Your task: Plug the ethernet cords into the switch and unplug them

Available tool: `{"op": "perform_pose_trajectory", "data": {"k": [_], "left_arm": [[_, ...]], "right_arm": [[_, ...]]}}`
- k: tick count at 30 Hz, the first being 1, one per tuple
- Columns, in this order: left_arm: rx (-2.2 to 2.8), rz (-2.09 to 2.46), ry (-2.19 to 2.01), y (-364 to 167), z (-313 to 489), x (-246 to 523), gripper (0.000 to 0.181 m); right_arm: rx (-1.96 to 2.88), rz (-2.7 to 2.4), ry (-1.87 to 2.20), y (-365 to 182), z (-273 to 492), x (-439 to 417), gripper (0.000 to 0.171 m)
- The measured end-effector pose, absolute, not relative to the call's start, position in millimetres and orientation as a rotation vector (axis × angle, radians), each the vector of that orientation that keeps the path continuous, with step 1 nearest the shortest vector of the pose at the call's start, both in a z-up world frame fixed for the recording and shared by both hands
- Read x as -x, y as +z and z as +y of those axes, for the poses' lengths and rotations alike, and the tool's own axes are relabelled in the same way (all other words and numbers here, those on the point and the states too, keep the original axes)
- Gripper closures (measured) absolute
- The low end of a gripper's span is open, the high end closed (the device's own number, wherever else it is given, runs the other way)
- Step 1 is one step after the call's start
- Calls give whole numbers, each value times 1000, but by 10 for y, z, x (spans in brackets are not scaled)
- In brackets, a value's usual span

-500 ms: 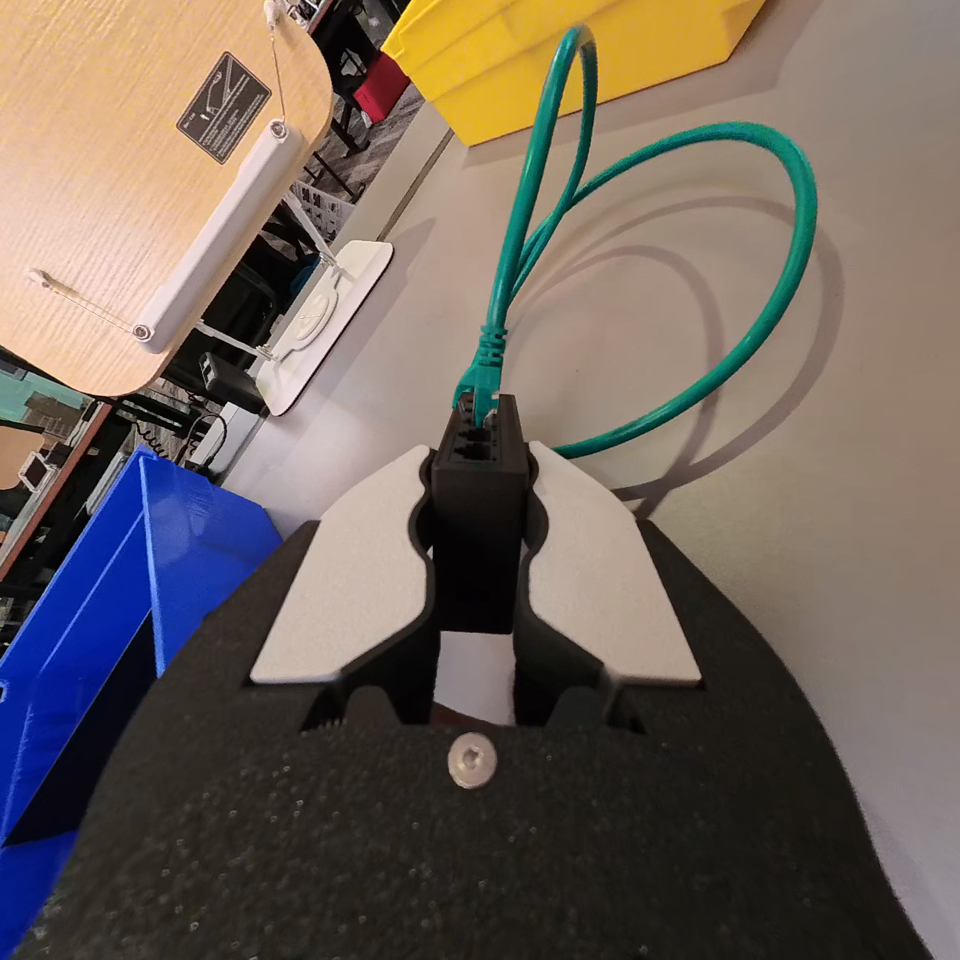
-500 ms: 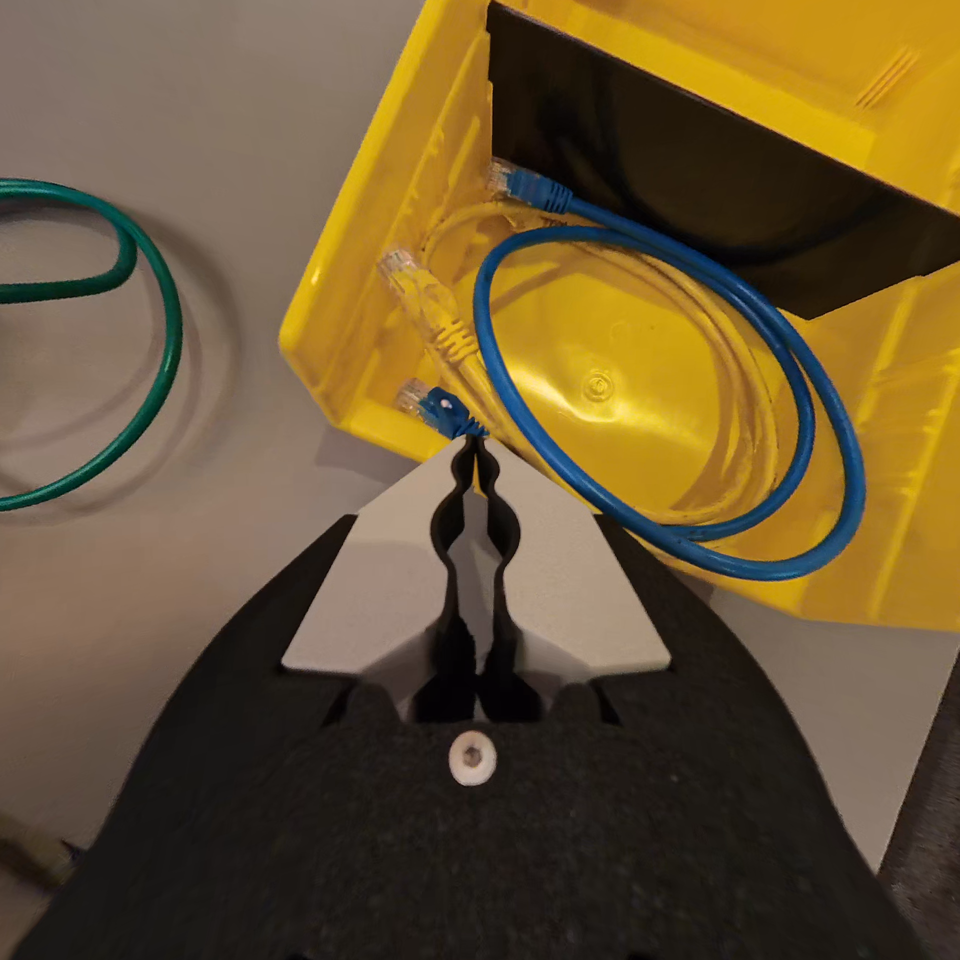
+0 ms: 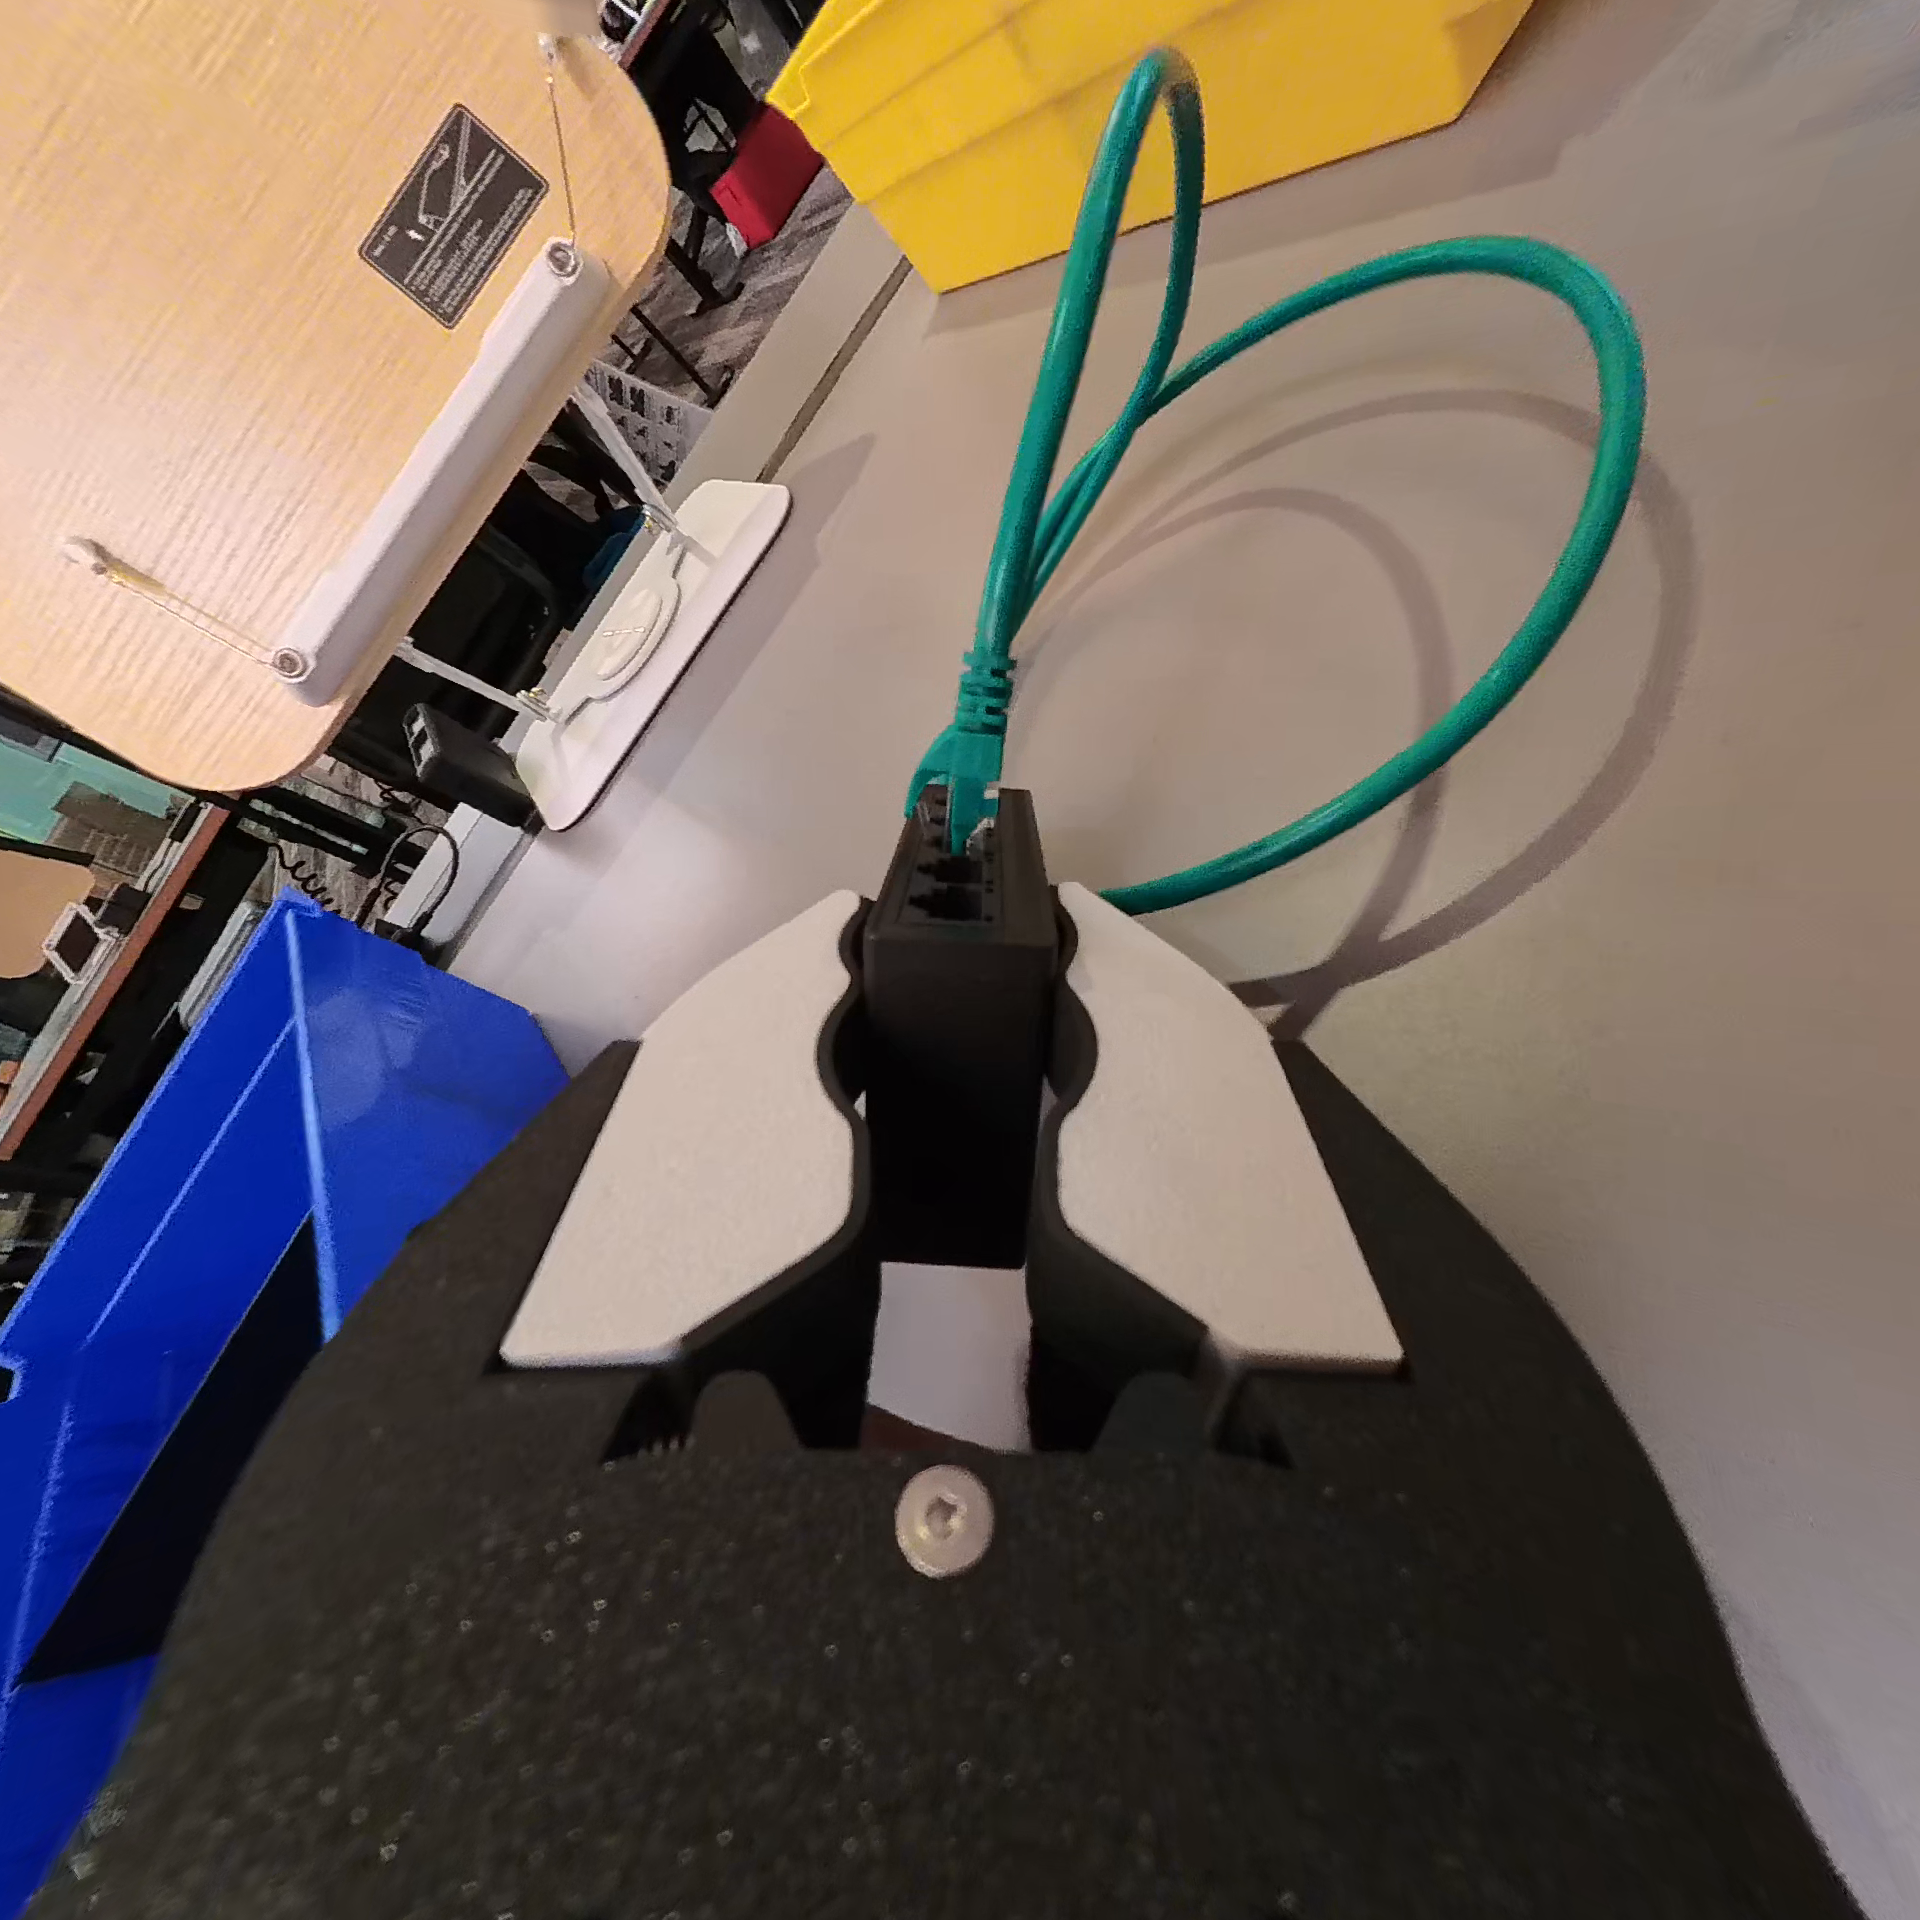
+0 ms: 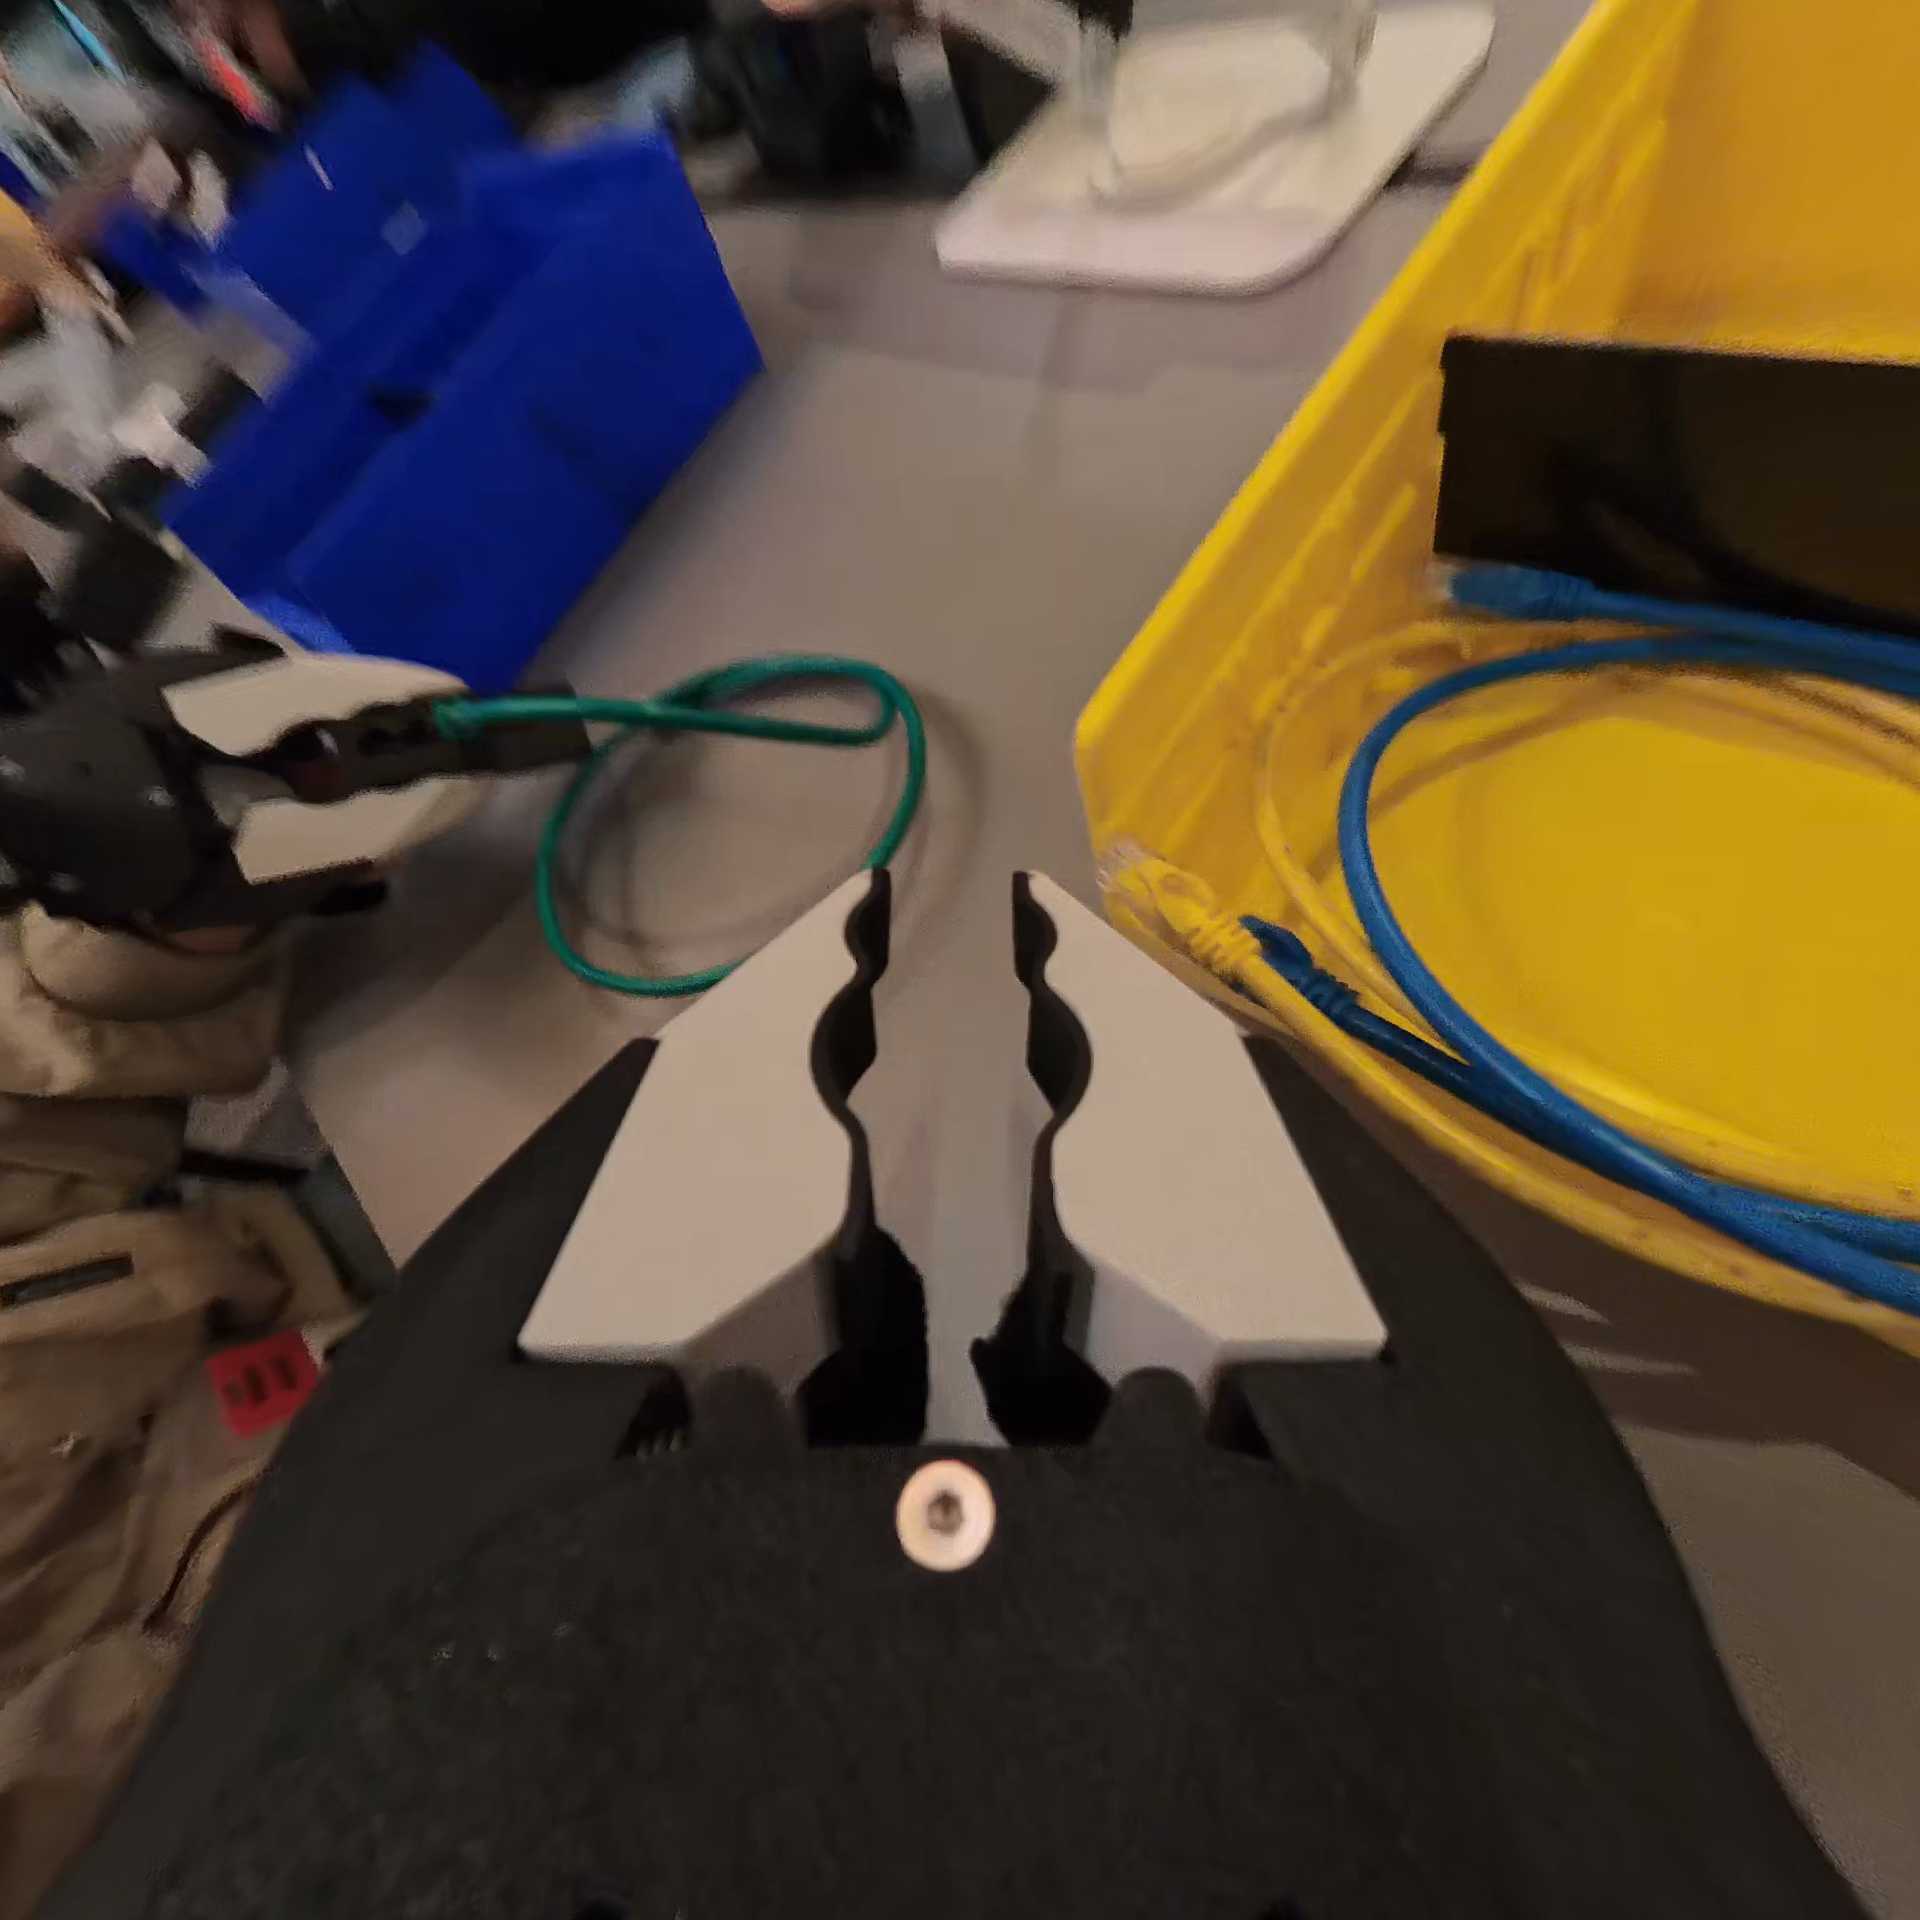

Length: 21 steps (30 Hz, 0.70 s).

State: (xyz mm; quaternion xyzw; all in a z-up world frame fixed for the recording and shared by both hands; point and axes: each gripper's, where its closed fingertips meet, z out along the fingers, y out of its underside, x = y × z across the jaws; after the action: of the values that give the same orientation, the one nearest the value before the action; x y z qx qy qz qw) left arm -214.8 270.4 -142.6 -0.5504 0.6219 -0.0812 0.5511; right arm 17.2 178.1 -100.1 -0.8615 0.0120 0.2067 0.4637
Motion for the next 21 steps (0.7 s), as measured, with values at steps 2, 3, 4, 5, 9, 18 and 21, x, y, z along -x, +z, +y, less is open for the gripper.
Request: {"op": "perform_pose_trajectory", "data": {"k": [2, 3, 4, 5, 9, 18, 21], "left_arm": [[1294, 1455, -199, -1396, 2710, 2151, 152], [1288, 1445, -201, -1373, 2712, 2150, 152], [1279, 1437, -206, -1346, 2708, 2147, 152], [1265, 1433, -215, -1318, 2692, 2138, 152], [1138, 1437, -265, -1171, 2532, 2067, 152], [1042, 1387, -413, -928, 2274, 2024, 152], [1032, 1391, -394, -926, 2264, 2016, 152]], "right_arm": [[1948, 65, 516, -892, 1716, -71, 144], [1882, 65, 511, -875, 1665, 18, 144], [1842, 46, 494, -883, 1621, 134, 142], [1808, -10, 488, -879, 1590, 312, 137], [1782, -384, 390, -924, 1589, 1145, 129], [1600, -563, 356, -642, 1837, 1787, 143], [1635, -626, 374, -697, 1991, 1868, 138]]}}
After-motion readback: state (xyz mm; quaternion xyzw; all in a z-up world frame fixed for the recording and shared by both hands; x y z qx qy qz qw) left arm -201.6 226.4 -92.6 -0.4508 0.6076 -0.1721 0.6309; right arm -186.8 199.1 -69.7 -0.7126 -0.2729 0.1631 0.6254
